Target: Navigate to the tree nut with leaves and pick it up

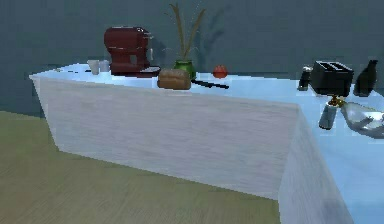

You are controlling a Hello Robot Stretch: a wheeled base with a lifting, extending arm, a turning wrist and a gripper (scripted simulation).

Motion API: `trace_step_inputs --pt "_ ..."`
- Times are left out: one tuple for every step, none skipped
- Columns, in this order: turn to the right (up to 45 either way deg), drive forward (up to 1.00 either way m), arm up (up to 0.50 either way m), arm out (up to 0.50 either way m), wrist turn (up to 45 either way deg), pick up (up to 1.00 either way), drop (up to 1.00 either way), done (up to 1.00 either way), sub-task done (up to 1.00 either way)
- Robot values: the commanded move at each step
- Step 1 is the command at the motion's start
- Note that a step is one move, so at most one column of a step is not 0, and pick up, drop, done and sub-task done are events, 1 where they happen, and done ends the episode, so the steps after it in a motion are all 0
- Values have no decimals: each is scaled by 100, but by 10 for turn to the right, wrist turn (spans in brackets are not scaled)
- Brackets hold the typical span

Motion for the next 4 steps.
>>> trace_step_inputs --pt "0 0 0 0 450 0 0 0 0" --pt "0 0 0 0 90 0 0 0 0" --pt "0 0 -14 0 0 0 0 0 0" --pt "0 0 0 0 0 100 0 0 0"
